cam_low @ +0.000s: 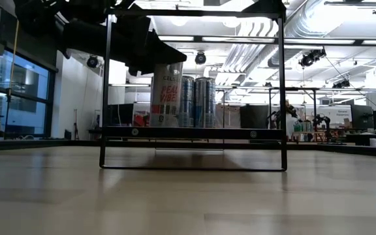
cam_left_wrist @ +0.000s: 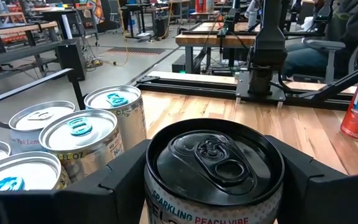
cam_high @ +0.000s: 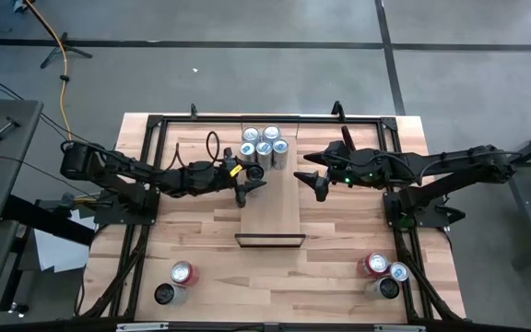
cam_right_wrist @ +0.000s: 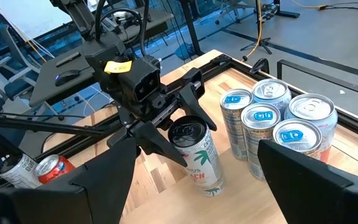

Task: Place canned beverage on shelf
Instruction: Put the white pink soda can on the shelf

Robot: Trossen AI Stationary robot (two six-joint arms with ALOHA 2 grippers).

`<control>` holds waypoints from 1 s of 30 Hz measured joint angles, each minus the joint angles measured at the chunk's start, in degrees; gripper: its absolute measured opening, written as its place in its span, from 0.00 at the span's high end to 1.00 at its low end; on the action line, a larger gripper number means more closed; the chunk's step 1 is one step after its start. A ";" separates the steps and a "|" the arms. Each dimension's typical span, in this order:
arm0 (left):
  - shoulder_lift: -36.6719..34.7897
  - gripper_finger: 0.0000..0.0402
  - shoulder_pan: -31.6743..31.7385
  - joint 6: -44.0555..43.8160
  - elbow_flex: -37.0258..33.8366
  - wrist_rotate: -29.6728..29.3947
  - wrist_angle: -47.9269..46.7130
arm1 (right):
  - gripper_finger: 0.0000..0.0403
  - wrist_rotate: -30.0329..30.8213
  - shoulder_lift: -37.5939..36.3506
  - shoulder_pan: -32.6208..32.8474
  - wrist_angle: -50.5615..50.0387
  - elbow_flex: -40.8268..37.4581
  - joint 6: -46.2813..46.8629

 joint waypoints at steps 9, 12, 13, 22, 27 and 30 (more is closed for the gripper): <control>0.00 0.38 0.00 0.21 0.02 -0.31 -0.48 | 0.20 -0.17 0.02 0.00 0.00 0.00 0.07; 0.02 0.32 0.02 0.97 0.00 -0.39 -0.72 | 0.20 -0.17 0.02 0.00 0.00 0.00 0.13; 0.02 0.29 0.02 1.01 0.00 -0.39 -0.63 | 0.20 -0.17 0.02 0.00 0.00 0.00 0.13; -0.63 0.11 0.02 0.78 0.05 -2.76 -0.53 | 0.20 -0.34 0.02 0.00 0.00 0.00 0.16; -3.47 0.06 -0.07 -0.93 1.91 -2.77 -0.94 | 0.20 -1.26 0.02 0.00 0.02 -0.02 0.14; -6.39 0.03 -0.09 -2.92 4.04 -2.41 -5.12 | 0.20 -1.25 0.02 0.00 0.09 -0.02 0.14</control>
